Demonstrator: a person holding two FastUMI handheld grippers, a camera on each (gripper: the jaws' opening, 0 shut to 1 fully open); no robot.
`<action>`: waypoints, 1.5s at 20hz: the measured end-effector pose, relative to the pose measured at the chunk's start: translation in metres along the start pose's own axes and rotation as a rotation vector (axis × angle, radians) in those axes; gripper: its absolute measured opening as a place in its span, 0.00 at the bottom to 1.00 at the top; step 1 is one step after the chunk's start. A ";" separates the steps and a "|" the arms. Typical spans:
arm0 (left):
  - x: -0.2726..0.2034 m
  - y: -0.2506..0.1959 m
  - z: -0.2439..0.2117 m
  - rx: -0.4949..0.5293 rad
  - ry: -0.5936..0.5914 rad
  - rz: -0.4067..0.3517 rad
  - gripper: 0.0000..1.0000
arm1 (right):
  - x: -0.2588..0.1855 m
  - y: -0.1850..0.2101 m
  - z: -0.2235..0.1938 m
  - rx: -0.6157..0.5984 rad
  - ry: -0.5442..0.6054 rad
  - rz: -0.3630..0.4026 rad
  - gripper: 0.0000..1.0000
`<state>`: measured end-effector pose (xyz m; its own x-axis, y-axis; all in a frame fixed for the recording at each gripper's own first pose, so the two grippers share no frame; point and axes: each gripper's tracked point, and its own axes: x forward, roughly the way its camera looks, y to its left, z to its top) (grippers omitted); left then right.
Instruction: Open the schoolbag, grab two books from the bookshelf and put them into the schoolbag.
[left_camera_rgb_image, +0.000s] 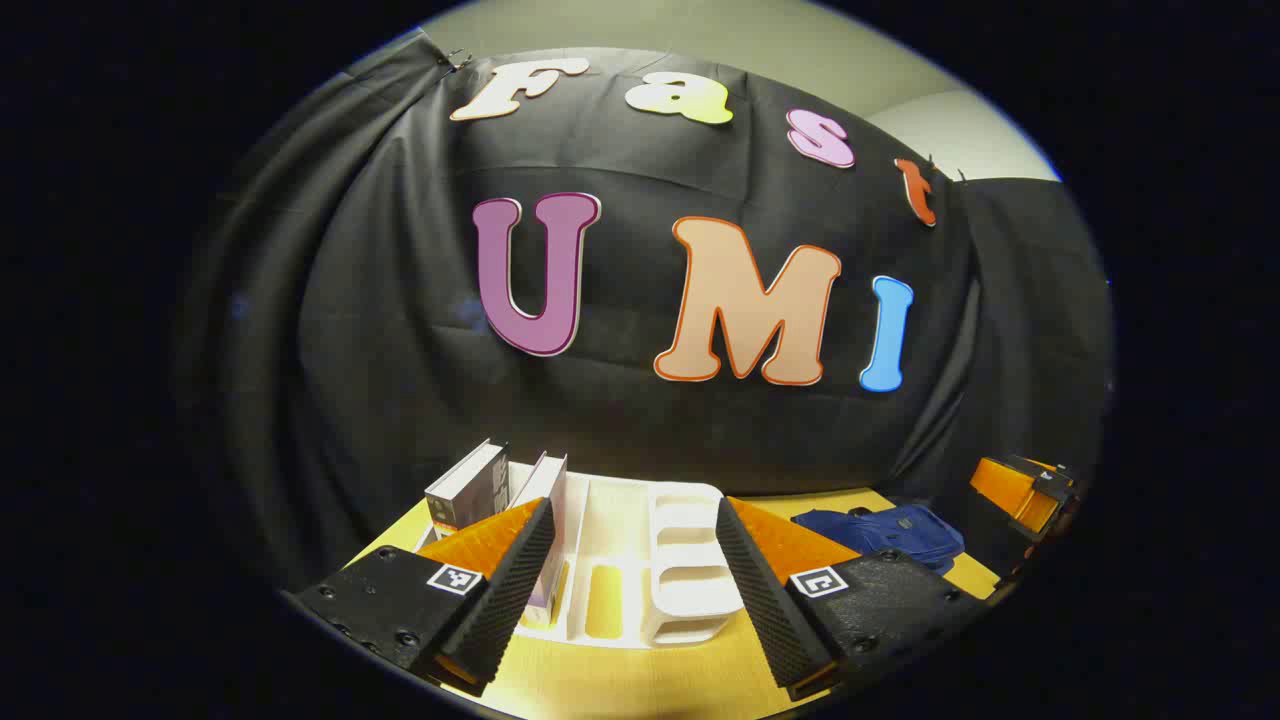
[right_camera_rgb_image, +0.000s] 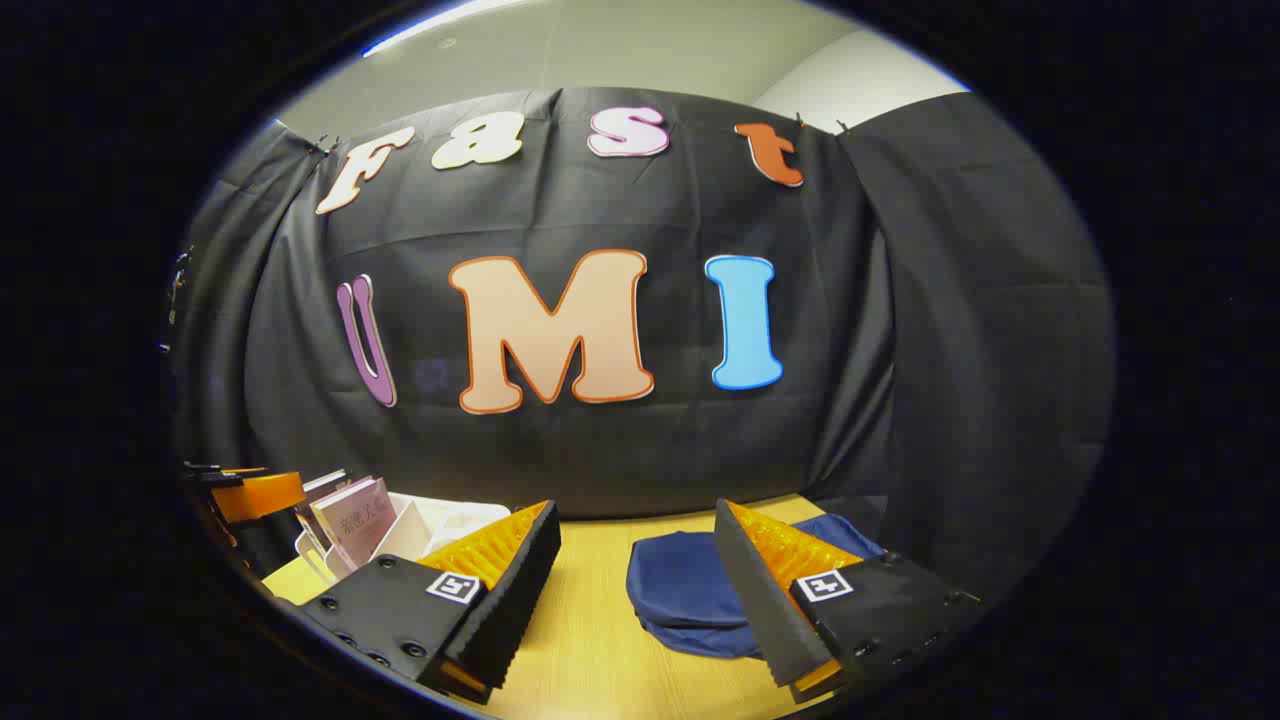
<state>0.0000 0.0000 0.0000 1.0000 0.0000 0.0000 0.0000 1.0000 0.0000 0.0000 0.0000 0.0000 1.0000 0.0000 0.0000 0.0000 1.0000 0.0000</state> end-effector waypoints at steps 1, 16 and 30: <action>0.002 -0.002 0.000 -0.003 -0.002 0.006 0.94 | 0.003 -0.004 -0.001 -0.002 0.010 -0.001 0.98; 0.013 -0.017 -0.009 -0.033 0.024 0.020 0.95 | 0.012 -0.043 -0.003 -0.001 0.011 -0.037 0.98; 0.006 -0.002 -0.016 -0.002 0.043 0.067 0.98 | 0.023 -0.077 -0.036 -0.148 0.065 -0.116 0.98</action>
<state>0.0055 -0.0017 -0.0163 0.9968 0.0670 -0.0435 -0.0670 0.9978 0.0000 0.0234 -0.0765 -0.0363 0.9912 -0.1204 -0.0556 0.1109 0.9823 -0.1511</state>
